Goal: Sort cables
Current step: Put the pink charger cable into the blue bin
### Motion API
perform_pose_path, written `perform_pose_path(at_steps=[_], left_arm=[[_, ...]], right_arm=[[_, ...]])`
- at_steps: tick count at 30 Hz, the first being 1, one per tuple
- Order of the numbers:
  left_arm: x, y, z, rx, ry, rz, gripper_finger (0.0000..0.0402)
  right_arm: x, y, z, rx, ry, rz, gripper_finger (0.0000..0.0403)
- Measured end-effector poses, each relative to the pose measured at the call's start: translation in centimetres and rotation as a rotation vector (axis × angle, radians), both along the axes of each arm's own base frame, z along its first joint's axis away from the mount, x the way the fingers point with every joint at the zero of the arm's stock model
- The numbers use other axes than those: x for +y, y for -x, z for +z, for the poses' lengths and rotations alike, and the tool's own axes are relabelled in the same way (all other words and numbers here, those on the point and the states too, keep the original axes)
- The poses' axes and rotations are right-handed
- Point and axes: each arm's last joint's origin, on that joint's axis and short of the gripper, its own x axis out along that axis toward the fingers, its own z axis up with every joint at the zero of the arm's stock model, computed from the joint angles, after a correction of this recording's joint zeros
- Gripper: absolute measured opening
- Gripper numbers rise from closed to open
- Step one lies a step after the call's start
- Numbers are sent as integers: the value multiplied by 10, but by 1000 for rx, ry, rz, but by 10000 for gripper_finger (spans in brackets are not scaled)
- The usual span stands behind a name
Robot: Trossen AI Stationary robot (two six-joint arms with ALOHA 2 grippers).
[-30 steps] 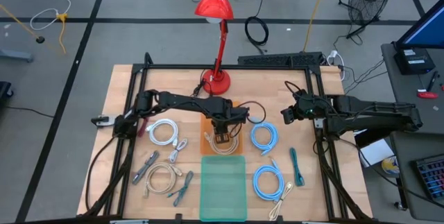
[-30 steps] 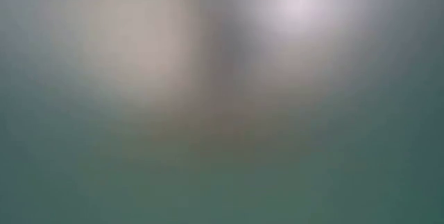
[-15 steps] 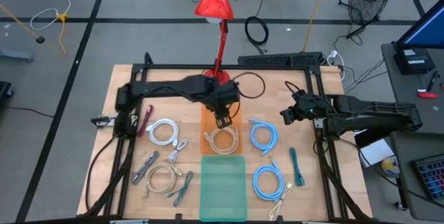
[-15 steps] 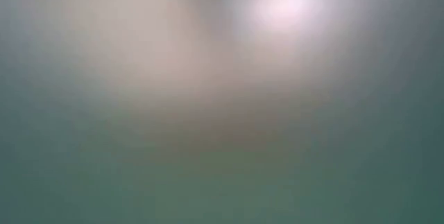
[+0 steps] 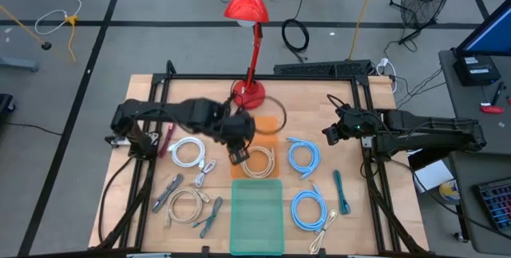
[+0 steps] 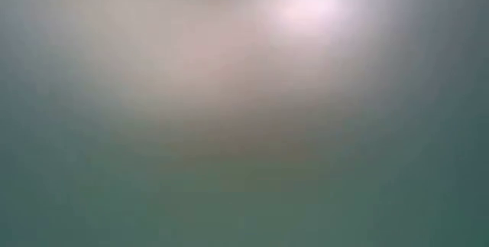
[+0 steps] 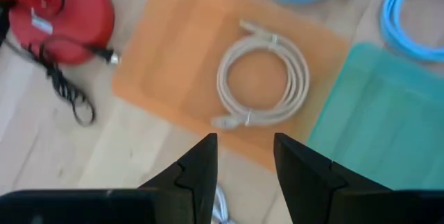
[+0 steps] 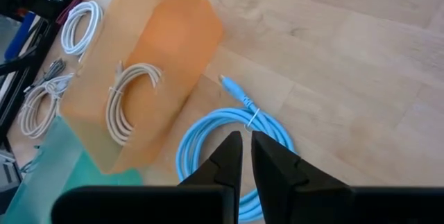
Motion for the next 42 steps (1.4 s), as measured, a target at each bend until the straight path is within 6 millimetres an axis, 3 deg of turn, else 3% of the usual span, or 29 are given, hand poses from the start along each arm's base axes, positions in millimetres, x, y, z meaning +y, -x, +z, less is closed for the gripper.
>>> perform_pose_path(at_steps=[4,13,19,24,28,33,38,42], left_arm=[[-26,5,-7,19,-10,35,145],[-71,25,-59,210,29,185,145],[-77,60,-93,345,-62,454,145],[-57,94,-111,351,-87,668,145],[-26,129,-124,345,-95,856,145],[12,167,-141,294,28,1015,145],[41,194,-148,276,77,1053,145],[62,199,-154,253,55,966,145]], right_arm=[[0,0,0,2,7,7,28],[0,0,0,8,28,29,29],[1,0,0,3,3,36,29],[0,-1,1,-18,-11,19,29],[0,-4,4,-57,-8,21,29],[0,-7,8,-109,-1,28,29],[0,-11,13,-176,21,70,29],[0,-12,14,-179,64,104,29]])
